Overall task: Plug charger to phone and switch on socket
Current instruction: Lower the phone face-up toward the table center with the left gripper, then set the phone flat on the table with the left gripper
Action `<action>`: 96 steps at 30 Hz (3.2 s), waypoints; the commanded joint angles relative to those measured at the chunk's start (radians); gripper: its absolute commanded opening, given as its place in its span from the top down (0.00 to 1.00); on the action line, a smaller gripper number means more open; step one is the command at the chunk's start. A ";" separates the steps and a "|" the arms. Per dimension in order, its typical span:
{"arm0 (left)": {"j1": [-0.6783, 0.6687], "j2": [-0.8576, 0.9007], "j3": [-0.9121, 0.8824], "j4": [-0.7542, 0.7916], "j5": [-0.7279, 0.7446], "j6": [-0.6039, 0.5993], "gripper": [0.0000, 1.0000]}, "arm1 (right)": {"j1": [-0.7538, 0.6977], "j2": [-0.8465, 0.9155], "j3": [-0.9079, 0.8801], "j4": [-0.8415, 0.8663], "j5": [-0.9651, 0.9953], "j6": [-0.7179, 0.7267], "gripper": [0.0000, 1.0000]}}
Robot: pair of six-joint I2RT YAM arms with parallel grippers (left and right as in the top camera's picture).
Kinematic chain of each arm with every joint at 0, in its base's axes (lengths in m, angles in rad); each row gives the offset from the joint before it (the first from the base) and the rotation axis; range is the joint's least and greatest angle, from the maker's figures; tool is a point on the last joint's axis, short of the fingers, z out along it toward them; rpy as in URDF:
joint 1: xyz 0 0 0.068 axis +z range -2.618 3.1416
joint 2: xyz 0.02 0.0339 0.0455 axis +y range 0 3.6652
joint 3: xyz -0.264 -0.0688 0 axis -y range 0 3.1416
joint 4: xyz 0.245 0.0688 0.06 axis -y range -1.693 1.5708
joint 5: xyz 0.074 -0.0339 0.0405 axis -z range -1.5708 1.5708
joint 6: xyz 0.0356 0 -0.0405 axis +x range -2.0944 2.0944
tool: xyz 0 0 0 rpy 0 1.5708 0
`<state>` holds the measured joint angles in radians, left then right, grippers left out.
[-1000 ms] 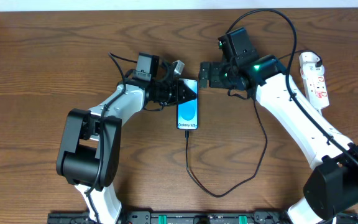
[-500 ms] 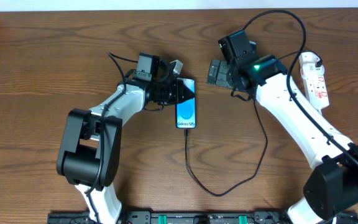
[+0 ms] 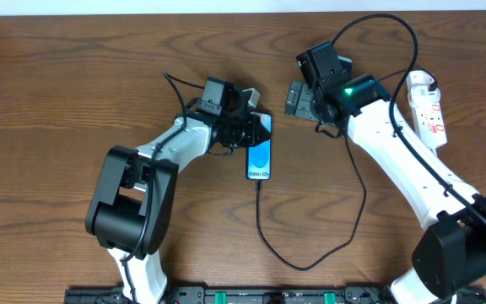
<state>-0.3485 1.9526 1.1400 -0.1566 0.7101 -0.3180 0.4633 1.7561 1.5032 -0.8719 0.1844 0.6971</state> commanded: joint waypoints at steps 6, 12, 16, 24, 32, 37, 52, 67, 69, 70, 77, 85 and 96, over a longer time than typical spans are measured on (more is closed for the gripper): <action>-0.006 0.008 0.008 0.000 -0.041 -0.009 0.93 | 0.009 -0.023 0.008 -0.008 0.027 0.013 0.01; -0.006 0.011 0.008 -0.004 -0.045 -0.024 0.93 | 0.009 -0.023 0.008 -0.027 0.027 0.061 0.01; -0.006 0.023 0.008 -0.008 -0.014 -0.083 0.93 | 0.009 -0.023 0.008 -0.030 0.027 0.076 0.01; -0.006 0.062 0.008 -0.016 0.023 -0.113 0.92 | 0.009 -0.023 0.008 -0.037 0.027 0.076 0.01; -0.006 0.068 0.008 -0.023 0.022 -0.118 0.93 | 0.009 -0.023 0.008 -0.038 0.027 0.076 0.01; -0.006 0.068 0.008 -0.047 -0.006 -0.118 0.93 | 0.009 -0.023 0.008 -0.043 0.026 0.076 0.01; -0.007 0.068 0.008 -0.076 -0.016 -0.118 0.93 | 0.009 -0.023 0.007 -0.050 0.027 0.077 0.01; -0.037 0.068 0.008 -0.108 -0.017 -0.155 0.93 | 0.009 -0.023 0.006 -0.062 0.027 0.076 0.01; -0.040 0.068 0.008 -0.109 -0.019 -0.155 0.92 | 0.009 -0.023 0.006 -0.065 0.027 0.076 0.01; -0.041 0.068 0.008 -0.108 -0.024 -0.155 0.92 | 0.009 -0.023 0.006 -0.068 0.027 0.076 0.01; -0.041 0.068 0.008 -0.108 -0.035 -0.154 0.92 | 0.009 -0.023 0.006 -0.086 0.027 0.076 0.01; -0.041 0.068 0.008 -0.108 -0.035 -0.154 0.83 | 0.009 -0.023 0.006 -0.087 0.027 0.076 0.01; -0.041 0.068 0.008 -0.108 -0.035 -0.154 0.71 | 0.009 -0.023 0.006 -0.087 0.027 0.076 0.01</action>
<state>-0.3882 2.0071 1.1412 -0.2573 0.7017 -0.4744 0.4633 1.7561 1.5032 -0.9569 0.1921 0.7582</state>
